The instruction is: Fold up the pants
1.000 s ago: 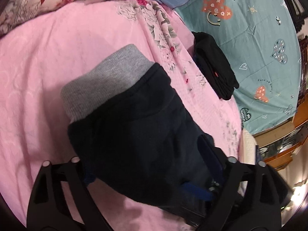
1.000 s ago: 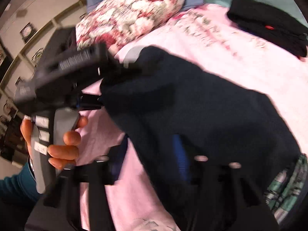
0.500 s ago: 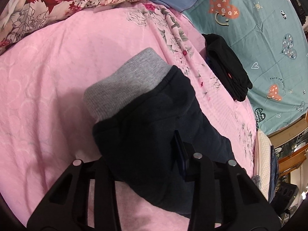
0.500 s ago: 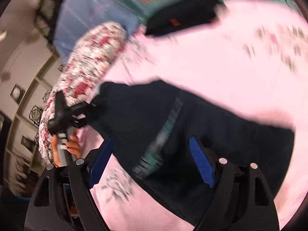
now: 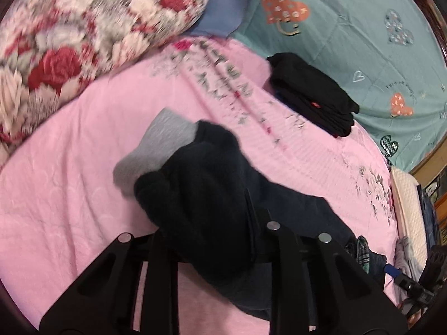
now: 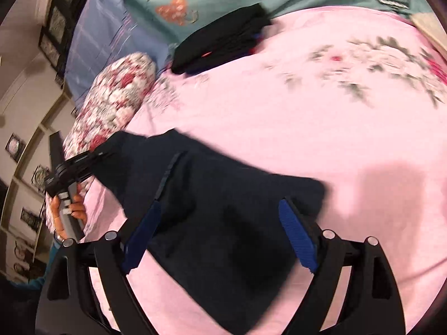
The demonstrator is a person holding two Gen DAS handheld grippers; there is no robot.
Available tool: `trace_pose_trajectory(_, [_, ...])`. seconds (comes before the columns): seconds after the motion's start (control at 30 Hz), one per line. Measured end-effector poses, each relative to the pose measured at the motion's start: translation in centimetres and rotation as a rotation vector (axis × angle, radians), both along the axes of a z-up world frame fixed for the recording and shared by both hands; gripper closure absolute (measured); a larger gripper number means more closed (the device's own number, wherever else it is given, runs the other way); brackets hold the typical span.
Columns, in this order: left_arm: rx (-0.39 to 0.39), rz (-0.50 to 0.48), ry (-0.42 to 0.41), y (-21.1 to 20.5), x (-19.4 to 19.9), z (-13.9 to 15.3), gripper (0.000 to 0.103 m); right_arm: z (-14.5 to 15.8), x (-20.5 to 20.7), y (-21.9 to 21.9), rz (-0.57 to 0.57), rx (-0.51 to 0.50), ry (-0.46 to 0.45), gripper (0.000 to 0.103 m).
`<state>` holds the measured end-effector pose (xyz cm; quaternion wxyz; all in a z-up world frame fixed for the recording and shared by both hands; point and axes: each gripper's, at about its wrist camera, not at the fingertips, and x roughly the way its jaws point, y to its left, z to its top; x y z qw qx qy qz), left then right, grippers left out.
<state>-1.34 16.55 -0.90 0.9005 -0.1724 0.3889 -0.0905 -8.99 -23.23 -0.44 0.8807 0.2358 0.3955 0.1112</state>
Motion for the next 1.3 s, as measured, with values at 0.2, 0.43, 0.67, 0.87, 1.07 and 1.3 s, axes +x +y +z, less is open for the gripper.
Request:
trace_pose_trajectory(0.2, [0.119,-0.115,-0.095,-6.8,-1.8,3.4,0.081,-2.7,-1.9,-5.3,-0.120,0.186,0.009,0.016])
trace_pose_trajectory(0.43, [0.279,-0.429,-0.263,-18.8,-7.6,6.3,0.082,-4.0,-3.0,-8.6,-0.259,0.334,0.039,0.016])
trace_pose_trajectory(0.67, [0.432,-0.766,-0.269,-28.3,-13.5,3.3,0.083,-5.0,-4.6,-11.6,-0.359,0.531,0.019,0.016])
trace_pose_trajectory(0.87, [0.566,-0.828,-0.291,-29.9,-16.2,0.2,0.077,-4.4,-4.3,-10.7,-0.332,0.493,0.030,0.016])
trace_pose_trajectory(1.07, [0.481,-0.913,-0.263,-28.7,-17.6,0.2,0.011,-2.9,-5.0,-10.3,-0.329,0.431,-0.052,0.016])
trace_pose_trajectory(1.3, [0.293,-0.827,-0.224,-23.5,-15.2,2.9,0.011,2.5,-5.9,-5.1,0.026,0.520,-0.294,0.011])
